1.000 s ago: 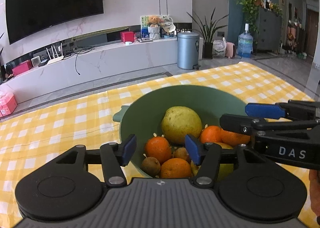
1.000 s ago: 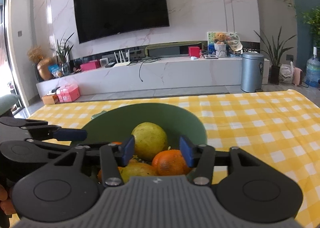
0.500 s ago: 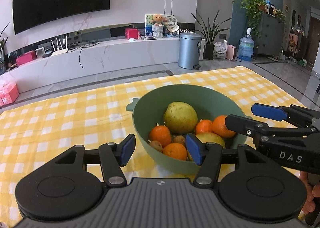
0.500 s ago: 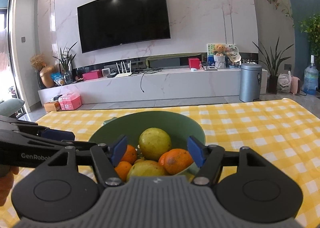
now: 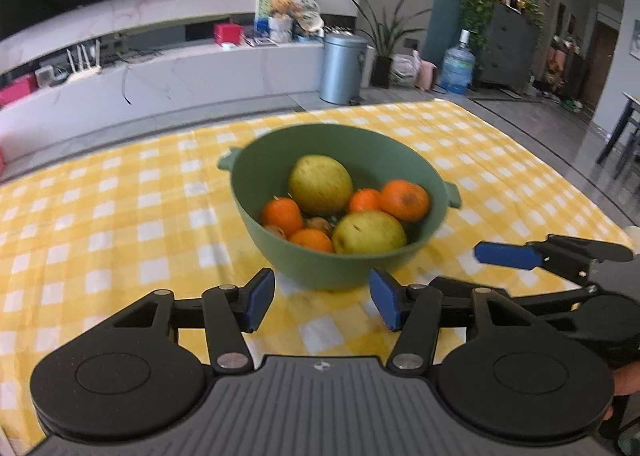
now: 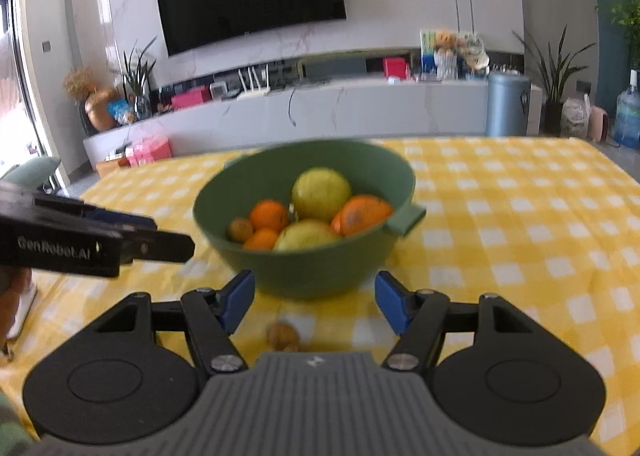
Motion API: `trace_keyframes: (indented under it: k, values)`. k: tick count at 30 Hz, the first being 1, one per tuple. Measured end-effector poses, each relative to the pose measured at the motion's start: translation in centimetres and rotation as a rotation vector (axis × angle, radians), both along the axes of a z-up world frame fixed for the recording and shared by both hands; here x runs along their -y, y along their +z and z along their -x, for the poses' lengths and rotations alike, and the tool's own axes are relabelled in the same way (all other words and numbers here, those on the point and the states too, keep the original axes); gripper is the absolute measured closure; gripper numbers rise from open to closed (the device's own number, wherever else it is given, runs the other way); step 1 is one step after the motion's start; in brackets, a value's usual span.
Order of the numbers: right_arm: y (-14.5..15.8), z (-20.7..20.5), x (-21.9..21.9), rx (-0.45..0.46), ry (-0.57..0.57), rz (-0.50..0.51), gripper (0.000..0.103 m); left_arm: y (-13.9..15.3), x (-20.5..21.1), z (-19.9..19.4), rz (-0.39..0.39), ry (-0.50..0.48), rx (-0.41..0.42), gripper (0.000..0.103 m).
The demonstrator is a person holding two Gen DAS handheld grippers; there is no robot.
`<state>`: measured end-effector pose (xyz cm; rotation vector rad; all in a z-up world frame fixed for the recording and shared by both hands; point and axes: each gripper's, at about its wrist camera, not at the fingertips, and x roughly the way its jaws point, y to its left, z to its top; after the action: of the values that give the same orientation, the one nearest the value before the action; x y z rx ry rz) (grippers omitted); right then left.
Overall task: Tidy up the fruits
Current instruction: 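Move both tools back to the remaining kiwis on the cloth, then grasp a kiwi with the left tool while the right tool grasps another kiwi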
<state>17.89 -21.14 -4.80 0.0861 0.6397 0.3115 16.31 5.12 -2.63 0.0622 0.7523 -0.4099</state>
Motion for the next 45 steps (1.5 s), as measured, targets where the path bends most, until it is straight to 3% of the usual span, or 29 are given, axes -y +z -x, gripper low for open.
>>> trace_keyframes:
  k: [6,8,17,27,30,34,39,45]
  values:
    - [-1.3,0.8,-0.7,-0.089,0.052,0.038,0.055,-1.3,0.0,0.4,0.028,-0.055,-0.108,0.054]
    - [-1.8,0.8,-0.8,-0.123,0.065,0.047,0.059,-1.9,0.3,1.0,0.016,-0.085,-0.127,0.055]
    - [-2.5,0.8,-0.9,-0.172,0.062,0.060,0.072,-2.9,1.9,2.0,-0.010,-0.181,-0.132,0.059]
    - [-3.7,-0.8,-1.8,-0.202,0.074,0.057,0.073,-3.3,1.8,1.1,0.005,-0.147,-0.126,0.062]
    - [-3.9,-1.0,-2.0,-0.205,0.073,0.062,0.079,-3.3,2.0,0.9,0.010,-0.148,-0.120,0.062]
    - [-3.7,-0.8,-1.8,-0.202,0.064,0.064,0.080,-3.6,2.7,0.6,0.001,-0.165,-0.115,0.063]
    - [-3.2,-0.9,0.0,-0.205,-0.021,0.051,0.080,-4.4,4.0,-0.1,-0.036,-0.187,-0.105,0.063]
    - [-3.4,-1.6,2.3,-0.247,-0.115,-0.042,0.080,-5.3,5.3,-0.5,-0.085,-0.199,-0.085,0.063]
